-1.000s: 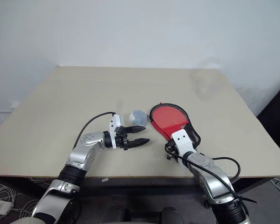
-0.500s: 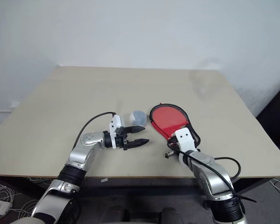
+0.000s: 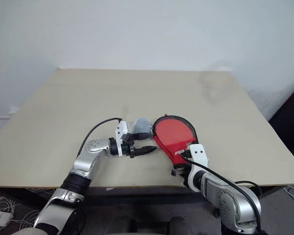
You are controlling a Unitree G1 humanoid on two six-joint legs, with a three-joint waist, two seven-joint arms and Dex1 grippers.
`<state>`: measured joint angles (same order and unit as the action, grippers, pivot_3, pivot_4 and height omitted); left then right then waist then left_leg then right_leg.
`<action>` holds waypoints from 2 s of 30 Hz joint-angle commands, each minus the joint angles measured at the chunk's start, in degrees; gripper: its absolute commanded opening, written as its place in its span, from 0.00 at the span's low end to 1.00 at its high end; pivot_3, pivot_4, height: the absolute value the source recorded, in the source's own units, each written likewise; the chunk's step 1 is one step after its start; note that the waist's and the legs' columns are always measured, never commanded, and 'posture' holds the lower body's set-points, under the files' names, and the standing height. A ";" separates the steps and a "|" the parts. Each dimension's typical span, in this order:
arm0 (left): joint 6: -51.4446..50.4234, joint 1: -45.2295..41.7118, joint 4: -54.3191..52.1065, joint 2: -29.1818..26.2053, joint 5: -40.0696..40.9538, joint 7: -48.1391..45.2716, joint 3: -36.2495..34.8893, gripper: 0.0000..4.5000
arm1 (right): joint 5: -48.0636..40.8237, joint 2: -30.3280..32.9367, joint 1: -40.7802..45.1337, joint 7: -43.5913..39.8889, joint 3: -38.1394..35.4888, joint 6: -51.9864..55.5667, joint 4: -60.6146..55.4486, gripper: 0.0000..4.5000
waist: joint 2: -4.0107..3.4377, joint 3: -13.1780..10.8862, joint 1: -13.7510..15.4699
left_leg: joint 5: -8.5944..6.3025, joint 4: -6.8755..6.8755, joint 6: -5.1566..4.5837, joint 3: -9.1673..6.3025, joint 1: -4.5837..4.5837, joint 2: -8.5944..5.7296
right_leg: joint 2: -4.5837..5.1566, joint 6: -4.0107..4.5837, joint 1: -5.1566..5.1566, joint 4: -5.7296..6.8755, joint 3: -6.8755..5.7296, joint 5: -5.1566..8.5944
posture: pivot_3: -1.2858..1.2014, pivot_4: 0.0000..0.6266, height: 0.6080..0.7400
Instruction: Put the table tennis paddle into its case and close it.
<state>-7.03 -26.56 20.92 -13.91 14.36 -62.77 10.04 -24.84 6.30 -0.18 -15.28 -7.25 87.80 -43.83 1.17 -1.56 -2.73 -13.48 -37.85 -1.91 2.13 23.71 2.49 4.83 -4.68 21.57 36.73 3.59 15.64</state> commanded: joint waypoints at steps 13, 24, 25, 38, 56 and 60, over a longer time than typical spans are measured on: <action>2.20 -3.47 2.82 1.77 -0.23 -1.71 0.58 0.71 | -12.14 -9.25 0.35 -1.62 -3.11 4.70 -1.66 0.01 | -0.11 -0.07 -0.02 | 0.00 0.03 0.01 0.02 0.02 0.00 | 0.00 0.00 0.07 0.00 0.00 0.00 | 0.52 0.00 0.91; 2.75 -4.15 4.40 1.83 -0.71 -2.57 0.60 0.71 | -11.17 -6.60 -1.29 0.41 -3.15 3.26 -2.70 0.14 | -0.15 -0.10 -0.01 | -0.01 -0.01 0.02 0.02 0.02 -0.01 | 0.02 0.00 0.13 -0.02 0.00 0.00 | 0.52 0.00 0.91; 2.72 -4.28 4.46 1.76 -0.70 -2.65 0.54 0.71 | -11.07 -6.55 -1.24 0.49 -3.16 3.21 -2.86 0.20 | -0.15 -0.10 0.00 | -0.01 0.00 0.02 0.02 0.02 0.00 | 0.02 0.00 0.12 -0.02 0.00 0.00 | 0.52 0.00 0.91; 3.04 -4.86 5.03 0.79 -1.28 -3.04 0.36 0.71 | -17.79 2.17 4.05 -8.92 -12.31 -9.49 -8.23 0.73 | -0.17 -0.13 0.01 | -0.01 0.00 0.01 0.02 0.03 -0.02 | 0.02 -0.01 0.08 -0.06 -0.01 0.01 | 0.52 0.00 0.91; -10.40 -9.01 -4.65 -12.58 3.88 -9.58 -4.66 0.71 | 2.16 4.61 16.51 -8.02 3.87 -47.00 34.30 0.73 | -0.64 -0.61 -0.04 | 0.02 0.01 -0.02 0.07 0.06 -0.03 | -0.02 -0.02 0.09 -0.02 0.08 0.00 | 0.52 0.00 0.91; -11.35 -11.98 -1.82 -13.36 4.87 -7.21 -7.91 0.71 | 3.05 3.08 18.85 -9.65 7.07 -49.71 39.14 0.85 | -0.64 -0.64 -0.01 | 0.02 -0.01 -0.02 0.05 0.10 -0.04 | -0.03 -0.03 0.10 0.02 0.08 0.00 | 0.52 0.00 0.91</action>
<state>-18.41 -36.14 19.03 -26.82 18.00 -70.99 4.43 -21.84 9.60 17.15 -23.95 -0.60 40.21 -4.52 0.52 -2.20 -2.74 -13.46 -37.88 -1.93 2.18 23.81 2.45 4.80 -4.71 21.66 36.76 3.67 15.63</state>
